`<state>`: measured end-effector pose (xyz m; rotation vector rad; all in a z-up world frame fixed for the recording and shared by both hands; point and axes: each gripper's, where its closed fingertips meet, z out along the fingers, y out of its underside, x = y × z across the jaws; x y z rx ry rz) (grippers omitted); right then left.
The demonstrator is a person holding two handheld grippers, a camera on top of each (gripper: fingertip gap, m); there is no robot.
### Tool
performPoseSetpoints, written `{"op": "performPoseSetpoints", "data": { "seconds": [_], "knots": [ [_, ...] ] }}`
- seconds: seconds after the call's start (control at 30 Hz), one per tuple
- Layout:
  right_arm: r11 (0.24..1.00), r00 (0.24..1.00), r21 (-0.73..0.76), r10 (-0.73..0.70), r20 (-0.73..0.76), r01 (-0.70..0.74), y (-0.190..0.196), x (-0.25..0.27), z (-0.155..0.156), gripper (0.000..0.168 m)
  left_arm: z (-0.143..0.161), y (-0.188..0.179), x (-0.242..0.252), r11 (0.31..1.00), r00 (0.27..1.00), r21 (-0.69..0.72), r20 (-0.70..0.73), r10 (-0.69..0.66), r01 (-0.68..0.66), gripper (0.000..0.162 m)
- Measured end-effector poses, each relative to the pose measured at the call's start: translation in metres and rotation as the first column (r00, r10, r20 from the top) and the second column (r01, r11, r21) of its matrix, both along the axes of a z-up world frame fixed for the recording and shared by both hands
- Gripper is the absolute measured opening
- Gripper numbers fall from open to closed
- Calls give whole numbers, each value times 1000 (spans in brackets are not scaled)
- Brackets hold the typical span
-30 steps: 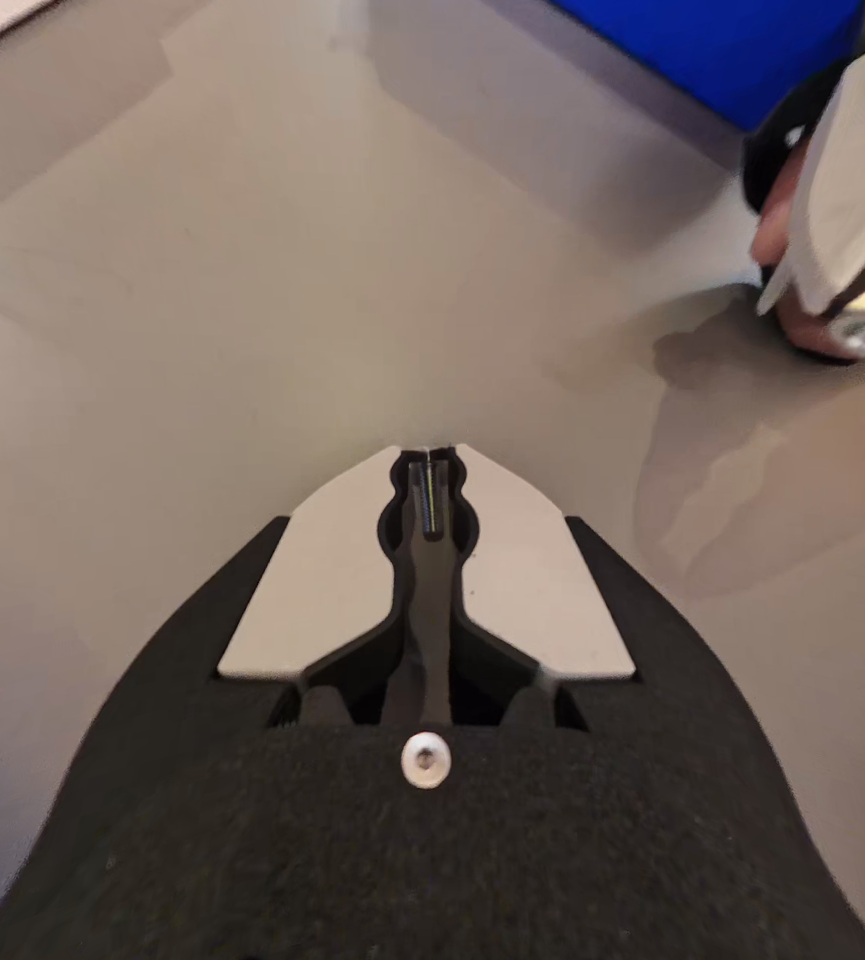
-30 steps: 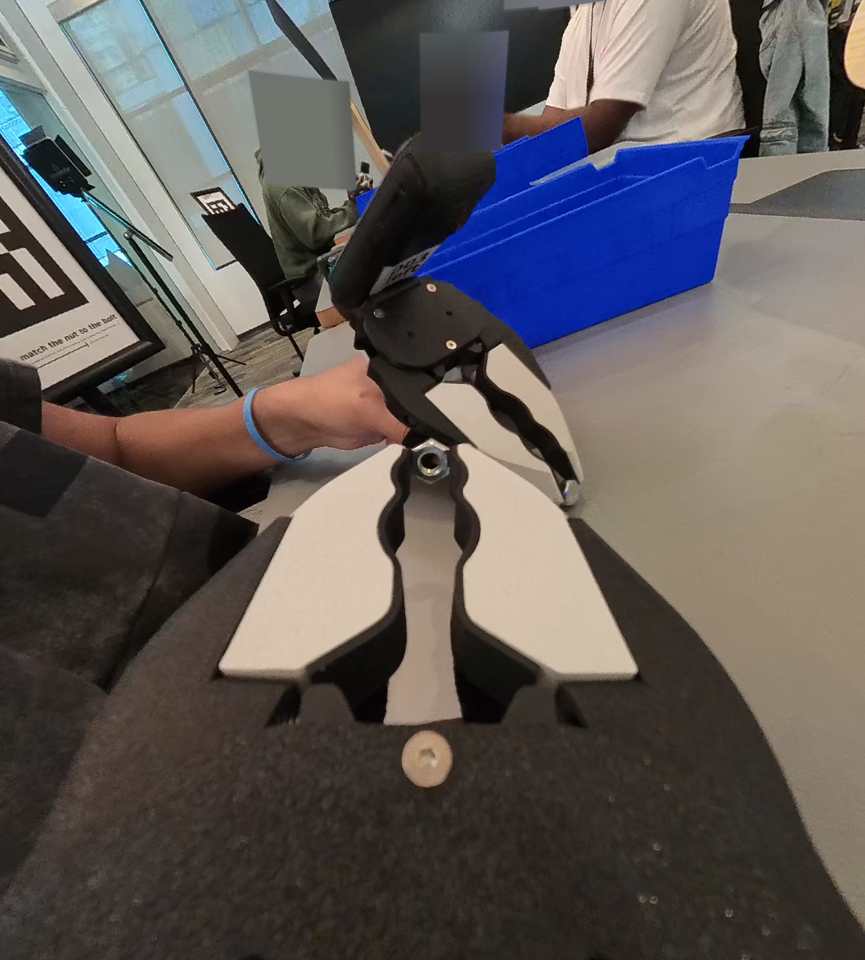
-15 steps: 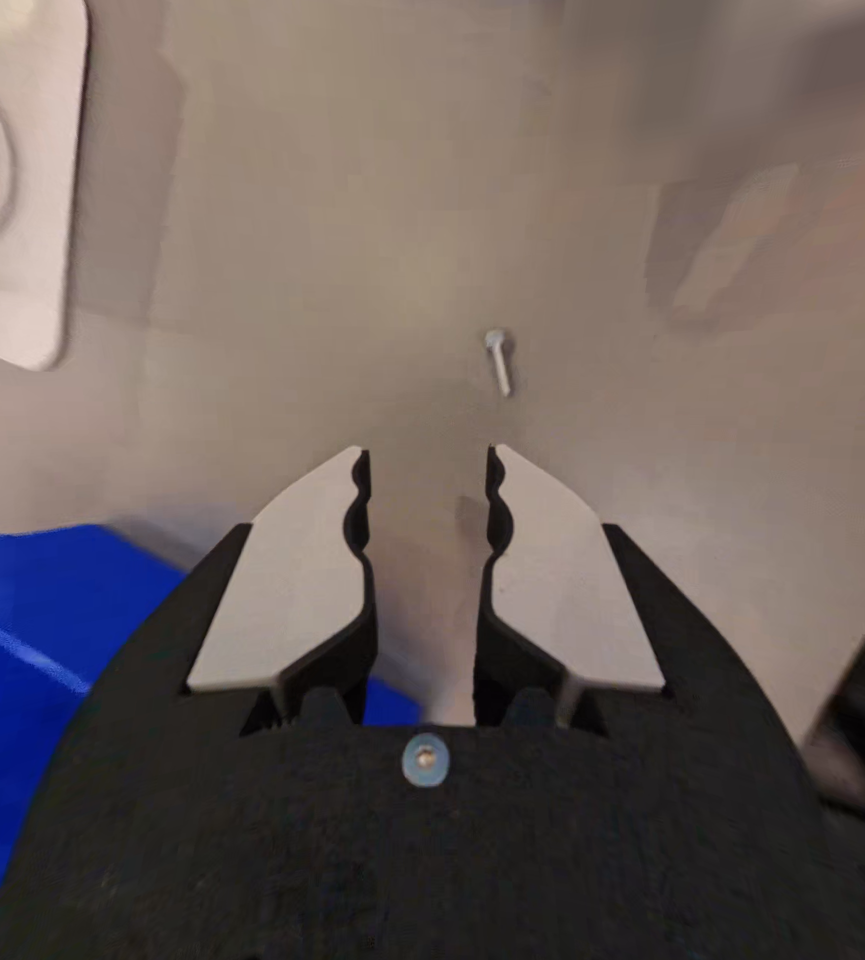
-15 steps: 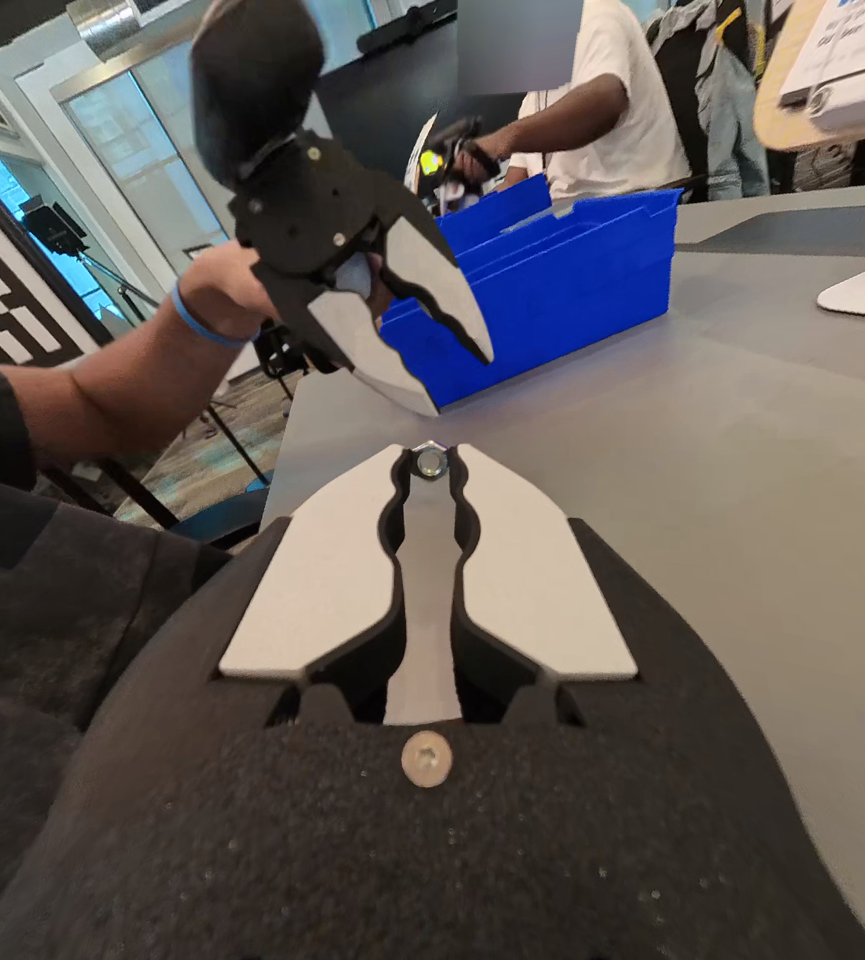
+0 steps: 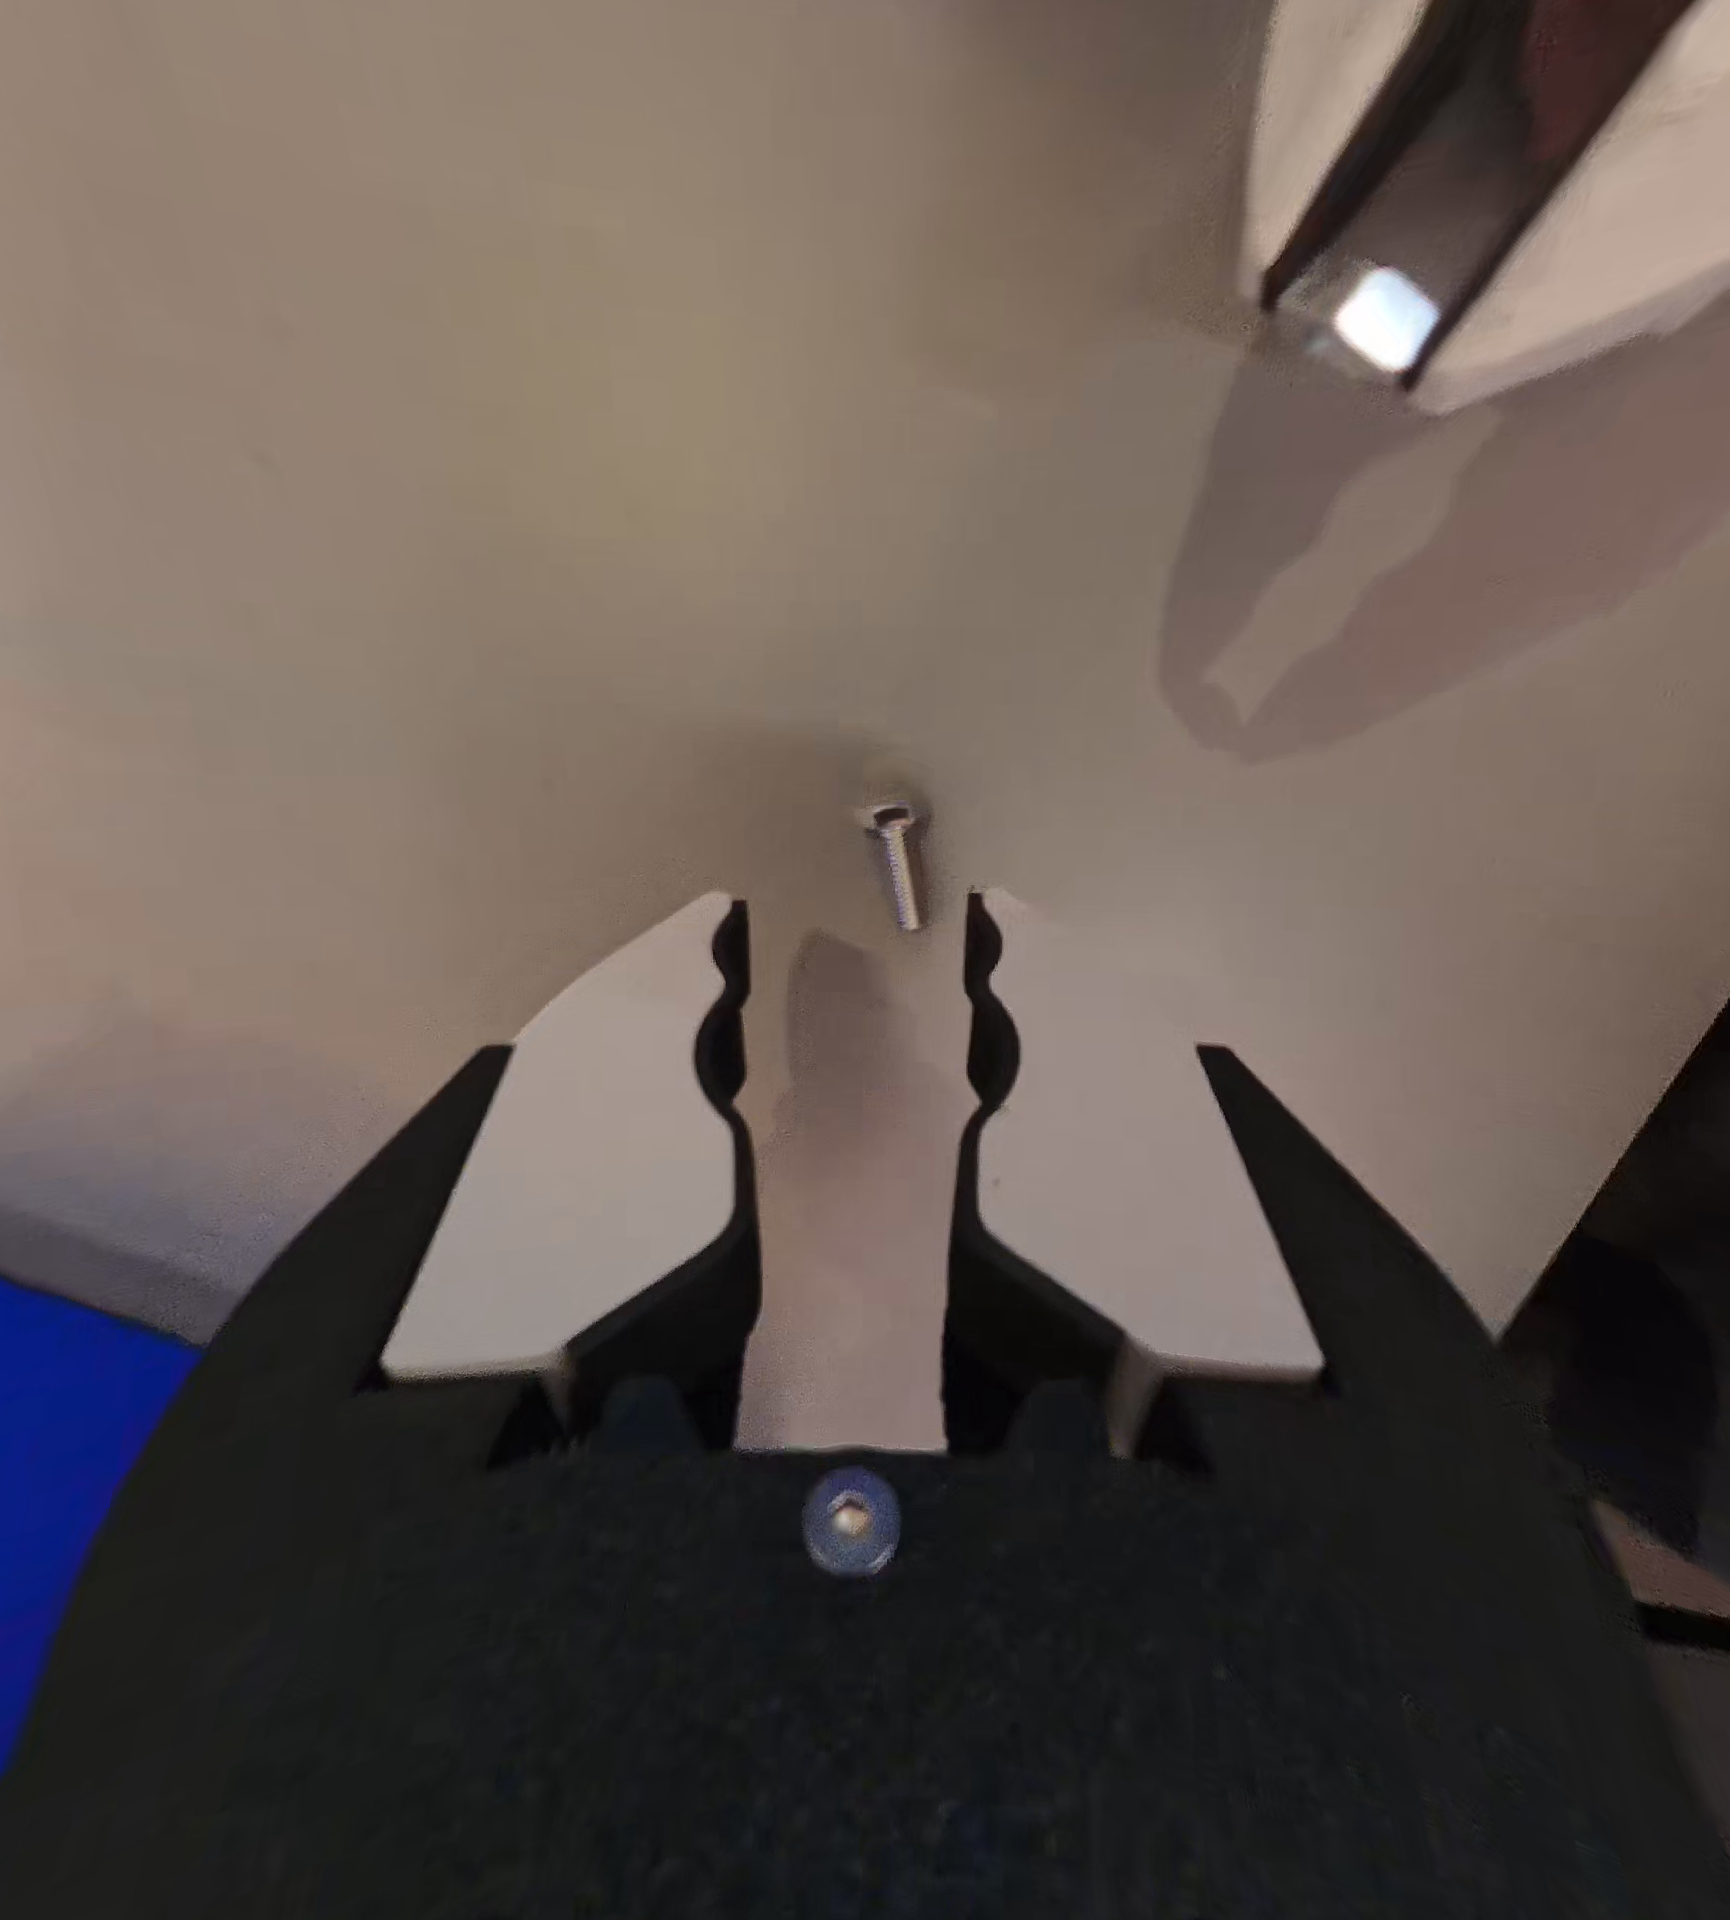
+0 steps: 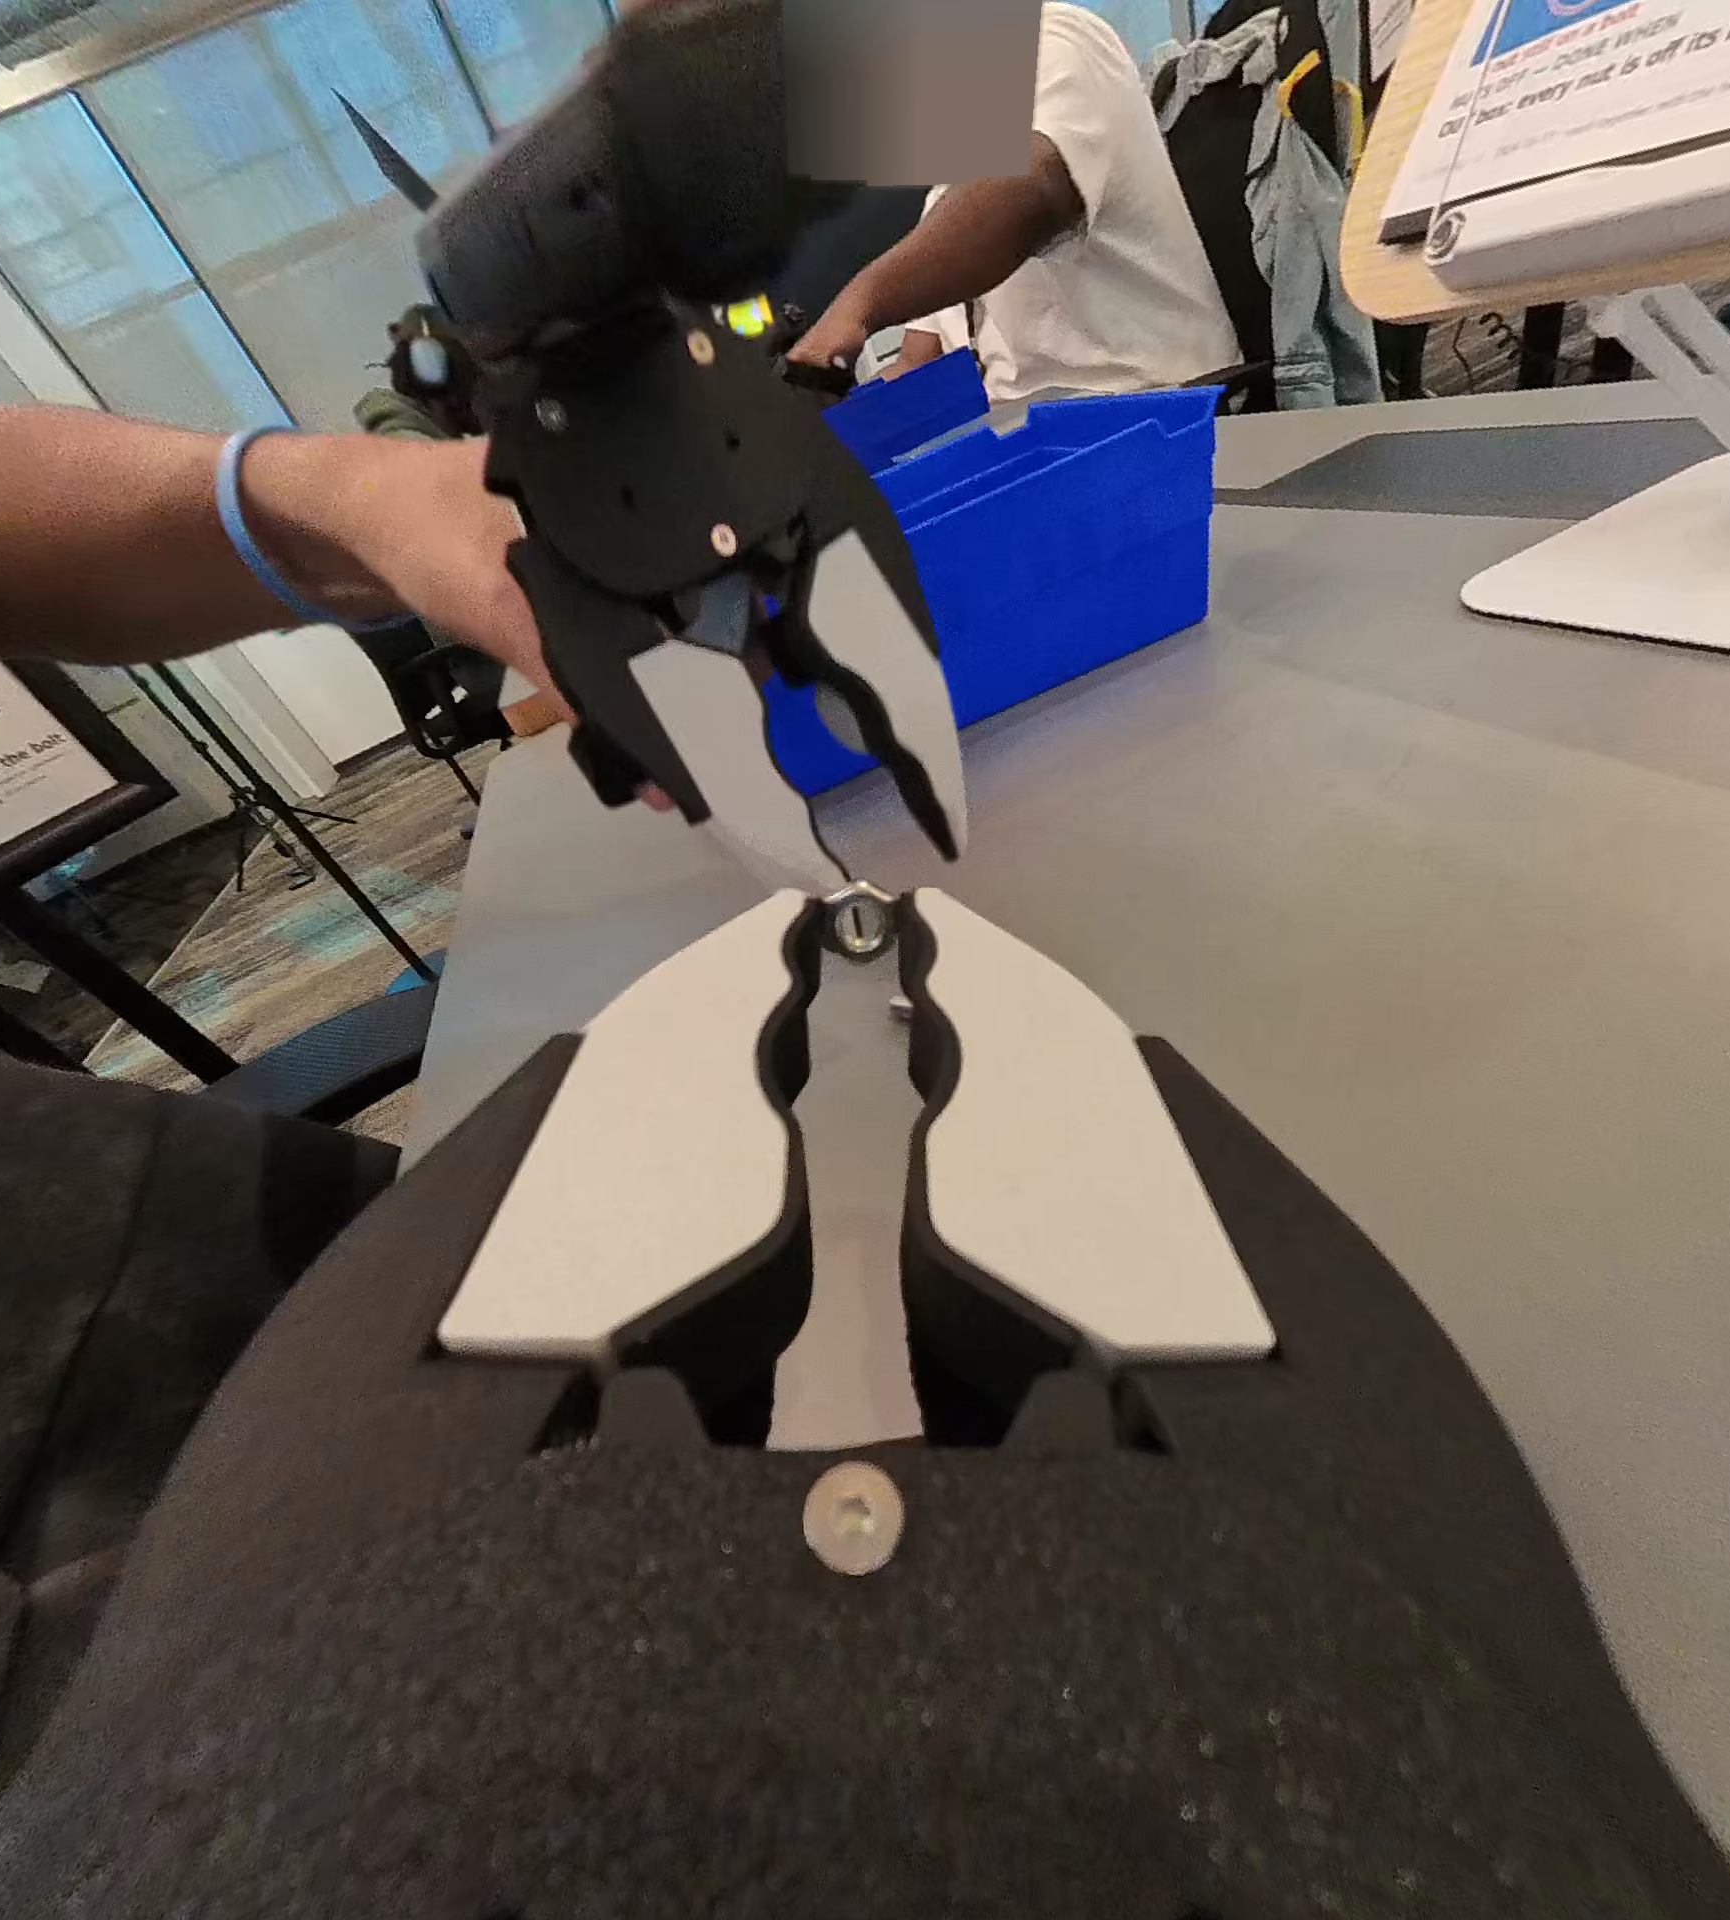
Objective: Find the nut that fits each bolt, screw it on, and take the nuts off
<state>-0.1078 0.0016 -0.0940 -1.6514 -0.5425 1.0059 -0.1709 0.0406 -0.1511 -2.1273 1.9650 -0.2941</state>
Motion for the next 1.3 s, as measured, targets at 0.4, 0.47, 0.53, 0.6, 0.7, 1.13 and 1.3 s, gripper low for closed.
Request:
{"op": "performPoseSetpoints", "data": {
  "seconds": [0.4,0.47,0.53,0.6,0.7,1.13,1.3],
  "knots": [
    [1000,1000,3,4,25,-4,-1,0,-2,14,-38,-3,12,984,981,-73,-118,152,-161,30],
    [1000,1000,1,8,30,-8,-2,-1,-3,14,-42,-2,13,983,979,-61,-122,165,-173,16],
    [1000,999,-1,12,31,-12,-2,-2,-3,14,-43,2,14,984,979,-45,-119,164,-170,15],
    [1000,999,-3,14,32,-14,-2,-2,-3,14,-42,3,11,985,979,-53,-128,159,-166,15],
    [1000,1000,-10,16,26,-15,-2,-2,-3,14,-22,9,20,978,984,-121,21,175,-171,15],
    [833,920,526,-326,216,172,14,-14,38,14,128,26,24,617,92,-752,649,755,234,14],
    [669,743,706,-591,316,232,30,-25,46,14,118,31,27,573,90,-797,595,799,189,15]
  ]
}}
